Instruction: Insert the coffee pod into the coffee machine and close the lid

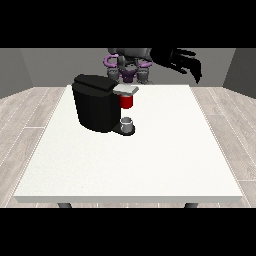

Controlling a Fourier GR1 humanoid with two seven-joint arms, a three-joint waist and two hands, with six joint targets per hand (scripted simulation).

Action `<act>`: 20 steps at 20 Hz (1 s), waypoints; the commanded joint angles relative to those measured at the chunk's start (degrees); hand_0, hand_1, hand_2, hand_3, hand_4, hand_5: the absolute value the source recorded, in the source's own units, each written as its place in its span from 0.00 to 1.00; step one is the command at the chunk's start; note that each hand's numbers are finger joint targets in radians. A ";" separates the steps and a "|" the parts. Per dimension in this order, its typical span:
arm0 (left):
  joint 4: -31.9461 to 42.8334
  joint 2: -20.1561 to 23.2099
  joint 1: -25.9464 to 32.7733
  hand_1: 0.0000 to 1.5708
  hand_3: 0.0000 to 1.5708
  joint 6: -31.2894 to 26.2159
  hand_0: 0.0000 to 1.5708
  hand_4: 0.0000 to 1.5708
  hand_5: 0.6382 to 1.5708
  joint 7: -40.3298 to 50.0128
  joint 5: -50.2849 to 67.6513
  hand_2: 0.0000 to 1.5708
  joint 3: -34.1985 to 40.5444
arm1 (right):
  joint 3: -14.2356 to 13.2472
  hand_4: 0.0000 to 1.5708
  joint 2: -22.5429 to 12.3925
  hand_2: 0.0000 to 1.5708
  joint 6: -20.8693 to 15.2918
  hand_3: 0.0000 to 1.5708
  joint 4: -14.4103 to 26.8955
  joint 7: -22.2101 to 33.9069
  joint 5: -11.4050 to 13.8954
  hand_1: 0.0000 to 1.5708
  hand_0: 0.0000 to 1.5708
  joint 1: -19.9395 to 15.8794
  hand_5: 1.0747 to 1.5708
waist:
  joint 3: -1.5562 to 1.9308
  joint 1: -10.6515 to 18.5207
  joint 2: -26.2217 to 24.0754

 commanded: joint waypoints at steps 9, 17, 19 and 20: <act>-3.49 -2.85 -1.46 0.00 0.00 2.17 0.00 0.22 1.00 0.83 -2.45 0.00 -4.16 | -3.57 0.08 -1.55 0.00 0.77 0.00 5.54 -3.60 -1.29 0.00 0.00 -5.07 1.00 | 0.01 2.12 4.46; -3.28 -2.93 0.31 0.00 0.00 2.63 0.00 0.17 1.00 3.19 -1.41 0.00 -3.22 | -2.82 0.00 3.79 0.00 2.87 0.00 4.68 -10.04 -3.36 0.00 0.00 -0.21 1.00 | 0.03 -1.69 0.20; -3.92 -0.33 2.06 0.00 0.00 -0.77 0.00 0.17 1.00 2.71 0.89 0.00 -1.80 | -2.27 0.00 4.67 0.00 1.95 0.00 4.44 -13.13 -2.83 0.00 0.00 3.31 1.00 | 0.02 -1.42 -1.31; -1.40 -1.50 -0.17 0.00 0.00 2.01 0.00 0.17 1.00 4.23 -0.31 0.00 -1.42 | -0.74 0.11 7.47 0.00 2.64 0.00 3.05 -12.31 -2.81 0.00 0.00 1.21 1.00 | 0.02 -4.01 -2.24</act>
